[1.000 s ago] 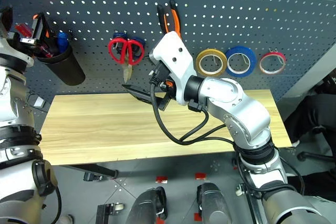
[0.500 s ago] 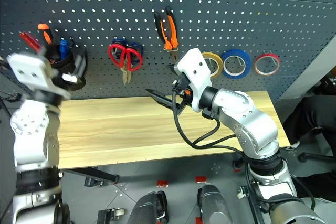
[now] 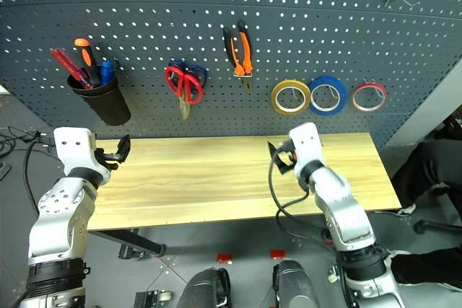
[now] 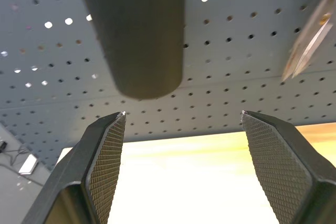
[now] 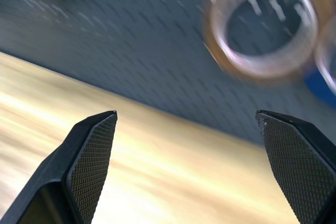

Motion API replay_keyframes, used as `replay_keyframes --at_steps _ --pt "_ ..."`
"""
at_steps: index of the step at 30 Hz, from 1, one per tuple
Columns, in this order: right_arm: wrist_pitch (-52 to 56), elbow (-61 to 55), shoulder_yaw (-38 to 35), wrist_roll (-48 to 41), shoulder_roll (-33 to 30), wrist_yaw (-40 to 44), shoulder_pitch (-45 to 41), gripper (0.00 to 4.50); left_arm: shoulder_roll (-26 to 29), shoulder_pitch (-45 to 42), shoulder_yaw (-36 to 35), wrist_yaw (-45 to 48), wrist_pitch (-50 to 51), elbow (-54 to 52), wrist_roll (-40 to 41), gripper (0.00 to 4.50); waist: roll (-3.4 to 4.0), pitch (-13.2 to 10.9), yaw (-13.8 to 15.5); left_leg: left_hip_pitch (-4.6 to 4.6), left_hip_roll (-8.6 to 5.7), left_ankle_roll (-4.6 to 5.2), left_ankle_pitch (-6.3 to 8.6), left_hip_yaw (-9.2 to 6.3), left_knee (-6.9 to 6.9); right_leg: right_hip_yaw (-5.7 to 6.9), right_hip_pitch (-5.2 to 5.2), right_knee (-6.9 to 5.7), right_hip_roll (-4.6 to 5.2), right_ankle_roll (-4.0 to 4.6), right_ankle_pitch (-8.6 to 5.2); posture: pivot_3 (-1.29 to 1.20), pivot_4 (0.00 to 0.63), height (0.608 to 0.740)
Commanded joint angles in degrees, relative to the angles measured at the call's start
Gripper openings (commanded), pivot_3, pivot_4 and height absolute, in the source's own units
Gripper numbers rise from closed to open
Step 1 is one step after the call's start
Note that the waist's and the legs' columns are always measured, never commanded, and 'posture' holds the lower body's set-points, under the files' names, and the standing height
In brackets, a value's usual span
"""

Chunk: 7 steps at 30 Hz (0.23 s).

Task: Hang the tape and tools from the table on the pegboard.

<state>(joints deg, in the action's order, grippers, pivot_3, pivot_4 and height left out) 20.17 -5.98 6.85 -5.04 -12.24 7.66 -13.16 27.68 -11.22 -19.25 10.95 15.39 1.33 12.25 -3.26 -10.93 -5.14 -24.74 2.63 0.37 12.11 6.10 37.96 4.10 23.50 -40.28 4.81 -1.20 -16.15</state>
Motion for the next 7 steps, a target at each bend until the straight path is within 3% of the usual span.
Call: replay_keyframes --at_steps 1,7 --pt "-7.43 4.41 -4.50 0.90 0.90 -2.50 0.61 4.50 -1.79 0.20 0.32 -0.02 -1.80 -0.88 0.14 3.71 0.00 0.31 -0.01 0.01 0.00 0.00 0.00 0.02 0.00 -0.02 -0.01 0.00 0.00 0.00 0.00 -0.15 0.116 0.740" --pt "-16.26 14.14 -6.67 3.21 -1.85 -1.15 0.96 4.50 -5.02 1.55 0.05 -1.56 -1.20 -1.12 0.34 3.71 0.06 1.30 -0.03 0.11 0.03 0.01 0.01 0.05 -0.01 -0.10 -0.08 0.02 -0.07 0.01 0.01 -0.14 0.087 0.740"
